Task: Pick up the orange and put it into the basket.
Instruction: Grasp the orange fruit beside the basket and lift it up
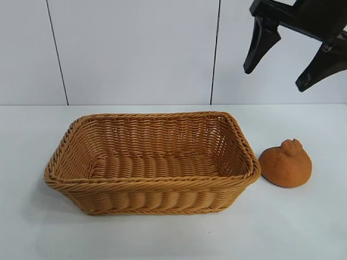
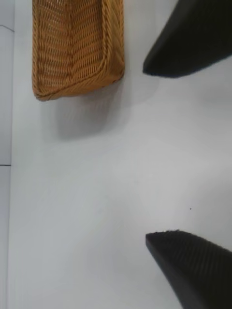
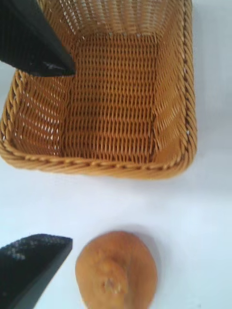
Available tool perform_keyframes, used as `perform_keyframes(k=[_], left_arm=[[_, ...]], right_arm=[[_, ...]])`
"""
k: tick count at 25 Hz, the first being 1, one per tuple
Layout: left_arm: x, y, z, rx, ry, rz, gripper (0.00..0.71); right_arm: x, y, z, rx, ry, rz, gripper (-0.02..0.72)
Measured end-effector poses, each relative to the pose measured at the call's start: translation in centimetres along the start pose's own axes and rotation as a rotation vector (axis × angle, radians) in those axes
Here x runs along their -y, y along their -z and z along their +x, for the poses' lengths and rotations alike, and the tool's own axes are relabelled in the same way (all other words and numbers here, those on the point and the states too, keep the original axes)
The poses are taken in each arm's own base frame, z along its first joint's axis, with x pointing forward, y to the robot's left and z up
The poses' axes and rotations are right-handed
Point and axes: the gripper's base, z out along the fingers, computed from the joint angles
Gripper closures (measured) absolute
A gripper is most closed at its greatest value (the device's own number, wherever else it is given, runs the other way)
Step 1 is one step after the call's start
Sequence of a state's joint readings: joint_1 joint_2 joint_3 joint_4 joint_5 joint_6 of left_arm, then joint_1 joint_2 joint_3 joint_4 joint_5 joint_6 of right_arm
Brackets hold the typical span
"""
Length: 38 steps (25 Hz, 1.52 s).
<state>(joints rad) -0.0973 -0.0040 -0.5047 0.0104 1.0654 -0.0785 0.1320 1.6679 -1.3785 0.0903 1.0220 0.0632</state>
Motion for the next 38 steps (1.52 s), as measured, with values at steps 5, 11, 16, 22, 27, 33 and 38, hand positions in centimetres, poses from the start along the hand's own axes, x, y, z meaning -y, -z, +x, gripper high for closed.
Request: perform_keyframes(k=[5,11,16,22,27,33,38], left_arm=[[0.0,0.0,0.0,0.0,0.0,0.0,0.095],[0.0,0.0,0.0,0.0,0.0,0.0,0.095],[0.0,0.0,0.0,0.0,0.0,0.0,0.095],[0.0,0.0,0.0,-0.001,0.0,0.0,0.095],[0.0,0.0,0.0,-0.001,0.0,0.0,0.095],[0.0,0.0,0.0,-0.001,0.0,0.0,0.095],[0.0,0.0,0.0,-0.001,0.0,0.0,0.095]], right_arm=[[2.7,-0.3,-0.4,-0.002,-0.097,-0.007,0.096],[2.8,-5.0,-0.6,-0.12,-0.119,-0.06,0.096],[3.2,-10.3,-0.4,-0.222,-0.147,-0.066,0.096],[3.9,-16.4,0.5,-0.296,-0.184,-0.061,0.097],[3.9,-17.5,0.6,-0.303,-0.199,-0.067,0.297],[3.7,-16.3,0.2,-0.276,-0.196,-0.072,0.67],[3.5,-13.6,-0.5,-0.216,-0.153,-0.079,0.669]])
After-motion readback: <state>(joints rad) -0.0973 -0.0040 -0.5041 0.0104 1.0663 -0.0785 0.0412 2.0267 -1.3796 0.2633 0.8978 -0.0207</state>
